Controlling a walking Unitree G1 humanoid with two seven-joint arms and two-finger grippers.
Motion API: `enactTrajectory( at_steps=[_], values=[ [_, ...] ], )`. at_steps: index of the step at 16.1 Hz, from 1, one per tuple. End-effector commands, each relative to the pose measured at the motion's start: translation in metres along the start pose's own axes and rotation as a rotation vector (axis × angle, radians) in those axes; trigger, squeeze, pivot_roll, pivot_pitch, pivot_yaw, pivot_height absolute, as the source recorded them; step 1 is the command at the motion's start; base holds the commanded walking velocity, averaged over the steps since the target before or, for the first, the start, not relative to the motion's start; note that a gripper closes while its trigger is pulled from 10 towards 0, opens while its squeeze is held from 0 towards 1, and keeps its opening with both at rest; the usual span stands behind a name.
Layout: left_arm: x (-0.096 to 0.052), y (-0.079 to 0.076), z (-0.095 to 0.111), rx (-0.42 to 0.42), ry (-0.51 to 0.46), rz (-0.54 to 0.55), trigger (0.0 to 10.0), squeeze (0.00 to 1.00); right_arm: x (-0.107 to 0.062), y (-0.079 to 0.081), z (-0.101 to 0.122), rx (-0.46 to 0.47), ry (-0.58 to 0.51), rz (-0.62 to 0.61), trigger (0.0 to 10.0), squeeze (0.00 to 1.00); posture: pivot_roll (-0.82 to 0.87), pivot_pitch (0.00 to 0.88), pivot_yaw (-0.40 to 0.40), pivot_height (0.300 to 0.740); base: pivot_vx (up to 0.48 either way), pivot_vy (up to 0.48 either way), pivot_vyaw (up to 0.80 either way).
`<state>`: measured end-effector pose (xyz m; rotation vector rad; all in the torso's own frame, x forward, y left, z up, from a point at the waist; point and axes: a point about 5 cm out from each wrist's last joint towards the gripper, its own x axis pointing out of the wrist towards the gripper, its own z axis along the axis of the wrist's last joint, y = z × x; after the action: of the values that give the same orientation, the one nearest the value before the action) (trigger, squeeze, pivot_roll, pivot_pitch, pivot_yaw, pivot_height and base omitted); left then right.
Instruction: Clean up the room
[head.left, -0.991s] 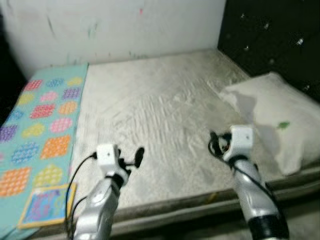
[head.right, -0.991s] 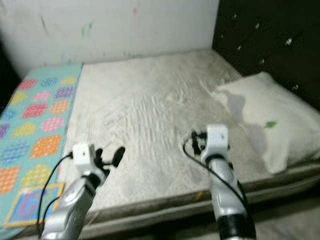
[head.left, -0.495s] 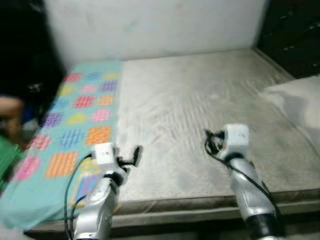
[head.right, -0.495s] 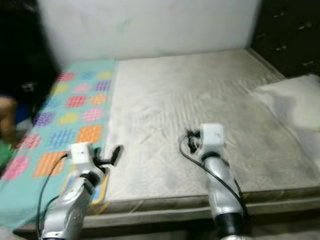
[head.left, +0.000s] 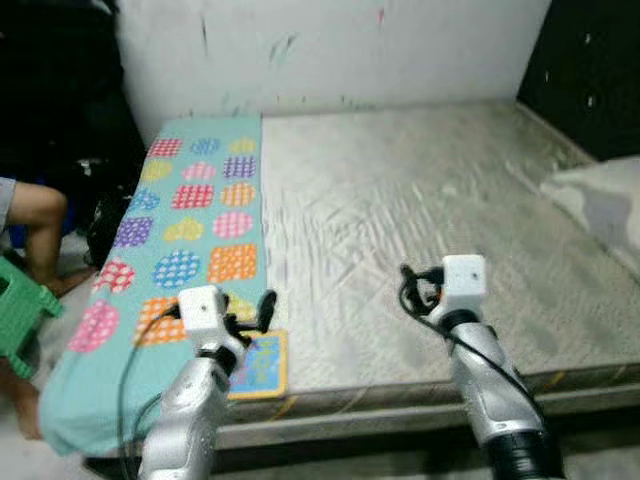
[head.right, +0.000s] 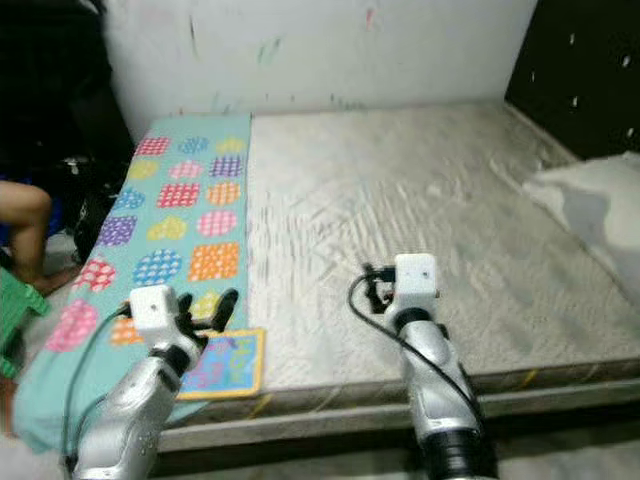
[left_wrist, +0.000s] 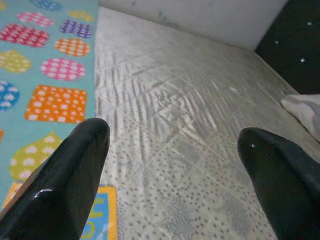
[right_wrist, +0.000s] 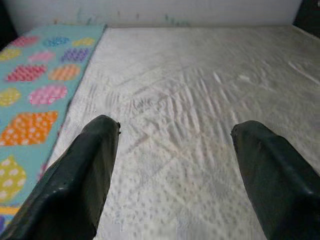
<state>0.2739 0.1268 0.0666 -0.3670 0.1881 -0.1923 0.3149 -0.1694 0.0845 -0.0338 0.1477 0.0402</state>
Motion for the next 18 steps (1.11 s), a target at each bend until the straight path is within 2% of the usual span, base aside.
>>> enactTrajectory(
  at_steps=[1, 13, 18],
  values=[
    [-0.0002, -0.0028, 0.0018, -0.008, -0.009, -0.021, 10.0, 0.0, 0.0011, -0.0007, 0.0029, -0.003, -0.008, -0.002, 10.0, 0.0, -0.09, 0.0, 0.043, 0.74, 0.0, 0.0, 0.0],
    [-0.0008, -0.0021, 0.001, -0.005, -0.002, -0.024, 10.0, 0.0, 0.0005, -0.0019, -0.0004, -0.022, 0.004, -0.003, 10.0, 0.0, -0.09, 0.0, 0.044, 0.74, 0.265, 0.0, 0.0],
    [-0.0005, 0.0001, 0.0003, 0.004, 0.007, -0.001, 10.0, 0.0, 0.0005, -0.0017, -0.0008, -0.022, 0.007, -0.003, 10.0, 0.0, -0.08, 0.0, 0.044, 0.74, 0.0, 0.0, 0.0]
  ],
)
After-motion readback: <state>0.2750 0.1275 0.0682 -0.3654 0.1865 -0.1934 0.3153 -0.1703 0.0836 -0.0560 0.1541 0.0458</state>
